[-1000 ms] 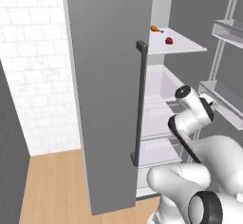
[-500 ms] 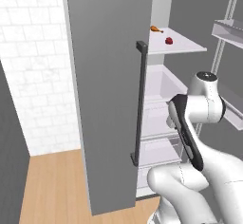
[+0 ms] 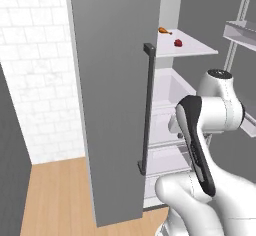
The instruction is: Take the strawberry from the fridge and place it on top of the pancake, located on the dining counter.
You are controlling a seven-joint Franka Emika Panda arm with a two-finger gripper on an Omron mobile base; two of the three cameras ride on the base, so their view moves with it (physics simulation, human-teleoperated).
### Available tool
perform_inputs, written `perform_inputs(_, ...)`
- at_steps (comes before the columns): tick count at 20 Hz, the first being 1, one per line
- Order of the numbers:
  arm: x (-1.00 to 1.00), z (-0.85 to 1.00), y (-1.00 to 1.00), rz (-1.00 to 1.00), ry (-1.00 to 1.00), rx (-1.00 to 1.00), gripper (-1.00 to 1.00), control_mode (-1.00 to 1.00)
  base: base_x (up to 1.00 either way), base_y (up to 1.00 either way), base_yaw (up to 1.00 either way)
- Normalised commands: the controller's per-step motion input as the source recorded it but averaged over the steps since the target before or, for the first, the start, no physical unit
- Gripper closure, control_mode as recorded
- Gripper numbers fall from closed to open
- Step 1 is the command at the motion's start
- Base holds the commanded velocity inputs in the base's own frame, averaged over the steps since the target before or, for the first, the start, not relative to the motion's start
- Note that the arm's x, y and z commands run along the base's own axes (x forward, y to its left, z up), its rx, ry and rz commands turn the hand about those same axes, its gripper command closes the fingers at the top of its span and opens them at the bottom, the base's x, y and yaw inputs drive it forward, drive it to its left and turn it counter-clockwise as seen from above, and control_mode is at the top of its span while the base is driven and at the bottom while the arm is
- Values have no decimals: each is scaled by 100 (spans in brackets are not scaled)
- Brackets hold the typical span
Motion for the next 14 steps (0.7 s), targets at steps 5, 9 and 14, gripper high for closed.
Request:
perform_inputs(5, -2, -16, -11, -33, 15, 1, -100, -100, 0, 0, 0)
perform_inputs(9, 2, -21, -19, 0, 0, 2, -100, -100, 0, 0, 0)
perform_inputs(14, 0, -4, 0, 0, 0, 0, -100, -100, 0, 0, 0)
